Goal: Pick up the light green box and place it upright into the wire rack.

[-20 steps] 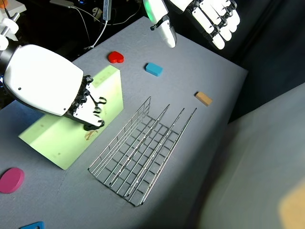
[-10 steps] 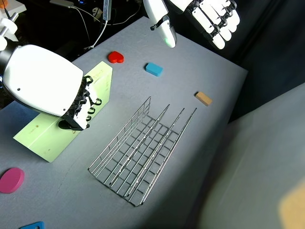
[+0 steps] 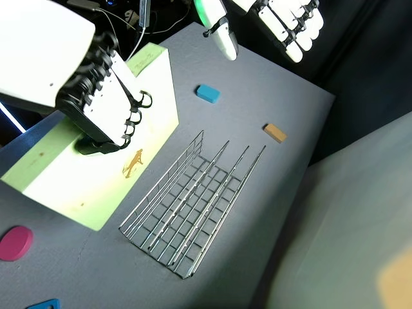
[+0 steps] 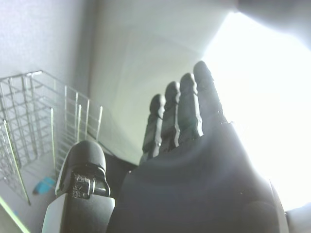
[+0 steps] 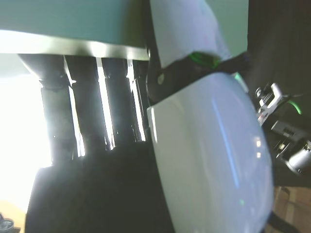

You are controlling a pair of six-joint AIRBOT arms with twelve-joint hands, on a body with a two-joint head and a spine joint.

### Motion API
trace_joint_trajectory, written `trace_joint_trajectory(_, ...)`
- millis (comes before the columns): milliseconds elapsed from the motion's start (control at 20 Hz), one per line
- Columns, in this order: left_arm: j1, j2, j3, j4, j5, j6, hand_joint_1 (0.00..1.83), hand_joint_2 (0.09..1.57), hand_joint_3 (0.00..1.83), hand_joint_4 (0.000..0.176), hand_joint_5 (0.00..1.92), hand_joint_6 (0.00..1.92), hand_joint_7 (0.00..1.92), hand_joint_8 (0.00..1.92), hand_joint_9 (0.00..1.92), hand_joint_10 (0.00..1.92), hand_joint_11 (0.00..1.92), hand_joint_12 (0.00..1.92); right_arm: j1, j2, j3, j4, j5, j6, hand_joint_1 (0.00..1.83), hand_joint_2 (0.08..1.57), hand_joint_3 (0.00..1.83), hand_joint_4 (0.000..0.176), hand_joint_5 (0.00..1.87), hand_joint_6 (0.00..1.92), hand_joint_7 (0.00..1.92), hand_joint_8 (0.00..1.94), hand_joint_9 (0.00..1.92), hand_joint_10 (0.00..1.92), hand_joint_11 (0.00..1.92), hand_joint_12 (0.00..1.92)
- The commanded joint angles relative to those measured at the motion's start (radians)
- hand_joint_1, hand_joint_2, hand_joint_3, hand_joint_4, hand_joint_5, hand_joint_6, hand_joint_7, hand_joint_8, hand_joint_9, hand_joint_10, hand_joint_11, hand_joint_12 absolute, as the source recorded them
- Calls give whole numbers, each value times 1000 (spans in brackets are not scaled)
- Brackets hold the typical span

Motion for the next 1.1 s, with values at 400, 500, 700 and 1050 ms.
trace_joint_trajectory(400,-14,5,-5,87,-11,7,0,1386,1,0,49,0,48,0,0,0,0,106,91,-65,141,-83,128,-66,1244,1099,1,0,878,1142,1168,758,1042,955,829,1533)
trace_joint_trajectory(500,-14,5,-5,85,-10,7,0,1386,1,0,50,1,48,0,0,0,0,105,81,-85,158,-84,150,-77,1244,1099,1,0,878,1142,1168,758,1042,955,829,1533)
trace_joint_trajectory(700,-15,5,-7,80,-3,7,0,1382,0,0,51,1,48,0,0,0,0,101,40,-174,221,-111,156,-85,1245,1099,1,0,880,1133,1166,767,1041,956,825,1533)
trace_joint_trajectory(1050,-16,5,-8,77,4,7,0,1385,1,0,55,3,43,0,0,0,0,96,-4,-252,284,-112,124,-75,1243,1103,2,0,872,1145,1157,786,1033,966,812,1549)
